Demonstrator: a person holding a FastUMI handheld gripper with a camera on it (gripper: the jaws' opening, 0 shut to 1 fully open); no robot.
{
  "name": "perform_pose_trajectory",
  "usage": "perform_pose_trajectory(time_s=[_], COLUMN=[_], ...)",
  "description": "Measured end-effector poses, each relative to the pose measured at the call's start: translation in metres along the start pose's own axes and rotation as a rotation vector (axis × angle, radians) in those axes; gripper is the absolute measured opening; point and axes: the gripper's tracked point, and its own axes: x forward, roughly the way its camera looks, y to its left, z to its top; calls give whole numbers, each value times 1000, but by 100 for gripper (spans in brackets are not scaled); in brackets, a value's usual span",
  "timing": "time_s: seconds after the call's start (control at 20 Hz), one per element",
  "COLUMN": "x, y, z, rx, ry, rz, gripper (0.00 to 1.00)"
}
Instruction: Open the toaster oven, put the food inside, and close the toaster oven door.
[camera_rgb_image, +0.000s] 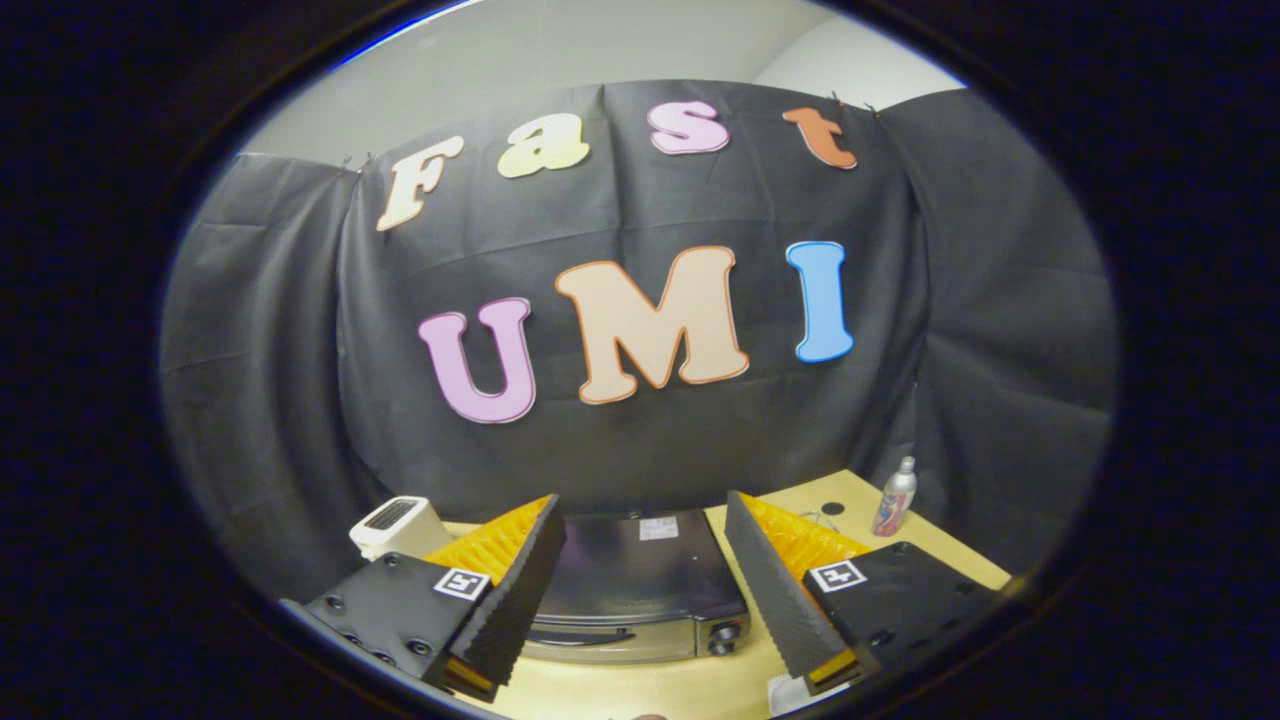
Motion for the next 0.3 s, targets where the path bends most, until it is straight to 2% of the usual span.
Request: perform_pose_trajectory(time_s=[0.3], x=[18], y=[-96], z=[28], rx=[-43], ry=[-68], rz=[-100], gripper=[100])
